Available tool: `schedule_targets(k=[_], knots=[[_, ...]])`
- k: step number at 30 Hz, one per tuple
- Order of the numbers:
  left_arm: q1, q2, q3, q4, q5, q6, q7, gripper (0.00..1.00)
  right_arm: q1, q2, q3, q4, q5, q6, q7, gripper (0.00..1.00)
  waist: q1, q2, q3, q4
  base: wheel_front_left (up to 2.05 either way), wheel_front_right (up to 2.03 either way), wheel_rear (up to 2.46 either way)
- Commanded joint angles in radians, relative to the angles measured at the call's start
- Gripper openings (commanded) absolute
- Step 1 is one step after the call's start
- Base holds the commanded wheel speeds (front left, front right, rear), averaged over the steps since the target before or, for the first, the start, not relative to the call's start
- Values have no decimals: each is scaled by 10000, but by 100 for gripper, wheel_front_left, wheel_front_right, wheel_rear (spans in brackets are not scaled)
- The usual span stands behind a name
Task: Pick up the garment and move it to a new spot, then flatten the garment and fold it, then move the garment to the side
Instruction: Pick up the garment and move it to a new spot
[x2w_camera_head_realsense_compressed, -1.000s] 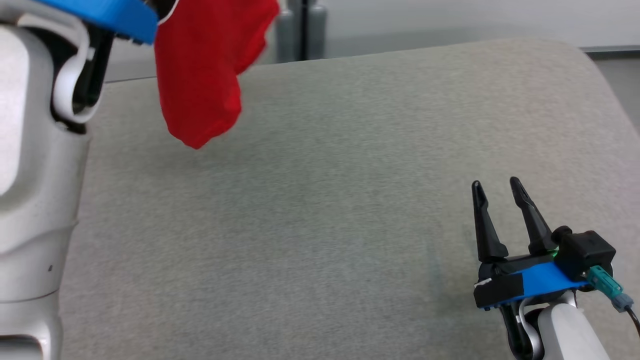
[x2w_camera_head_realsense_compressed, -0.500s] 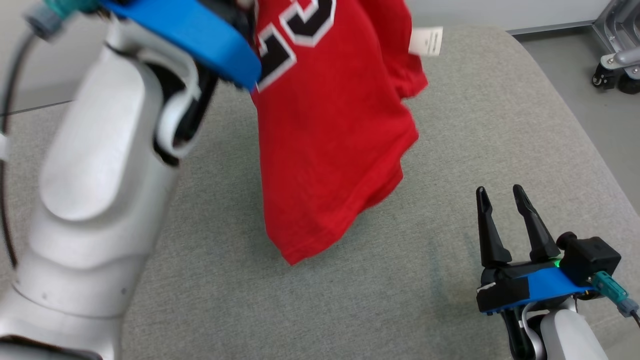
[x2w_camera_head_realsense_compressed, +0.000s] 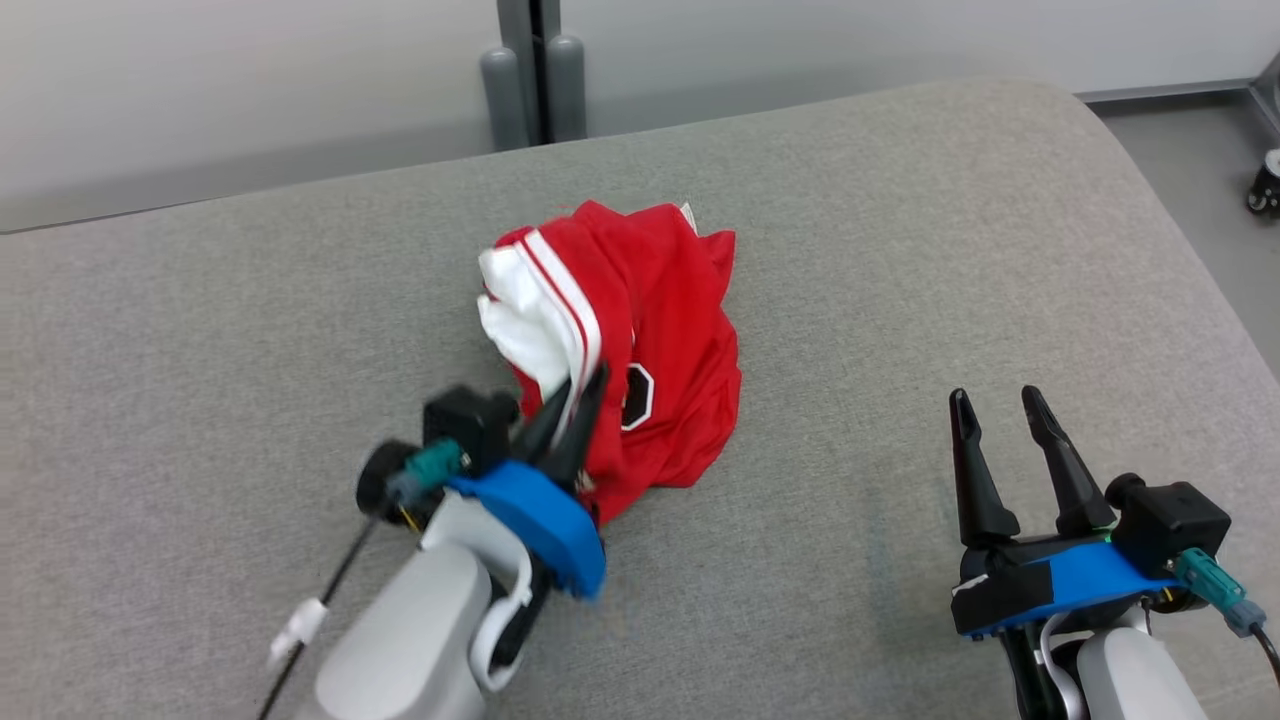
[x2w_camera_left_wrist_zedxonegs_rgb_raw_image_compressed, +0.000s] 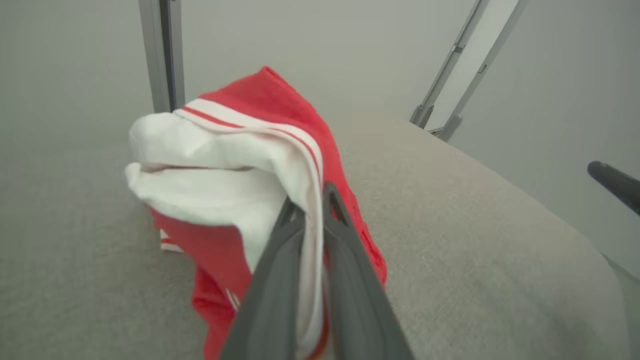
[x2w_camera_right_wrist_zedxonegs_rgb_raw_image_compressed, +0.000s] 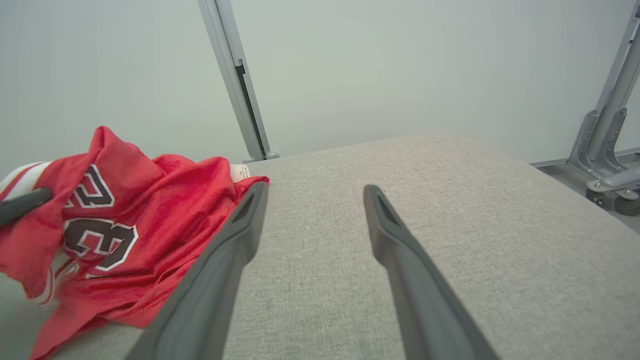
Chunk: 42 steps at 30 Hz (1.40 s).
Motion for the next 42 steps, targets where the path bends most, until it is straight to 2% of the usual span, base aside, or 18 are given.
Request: schedule_targets(k=[1,2,7,10,16,22,31,42], knots=[[176,-58,-168,176,72,-19,-171,55,126,-43,-18,52,-26,23,-42,100,0,1,-33,100,0,0,0],[251,-119,-306,299,151,-28,-211,100,159,-42,3,86,-44,23,-42,100,0,1,-64,156,0,0,0],[29,-271,-223,217,380,135,-988,100,228,-46,-56,189,-104,23,-42,100,0,1,-221,507,0,0,0],[-9,-78,185,-195,646,432,-1210,100,319,-45,-71,222,-146,23,-42,100,0,1,-317,753,0,0,0],[1020,555,1848,-2390,1815,1179,-1244,100,421,-45,-191,214,-200,23,-42,100,0,1,-488,1272,0,0,0],[2413,890,3488,-3651,2590,1467,-1249,100,571,-48,-298,220,-347,23,-42,100,0,1,-636,1771,0,0,0],[4041,590,5405,-4289,3218,1339,-1252,100,677,-47,-415,270,-553,23,-42,100,0,1,-909,2181,0,0,0],[5371,35,6095,-3748,3826,783,-1251,100,1115,-47,-464,394,-751,23,-42,100,0,1,-1516,2288,0,0,0]])
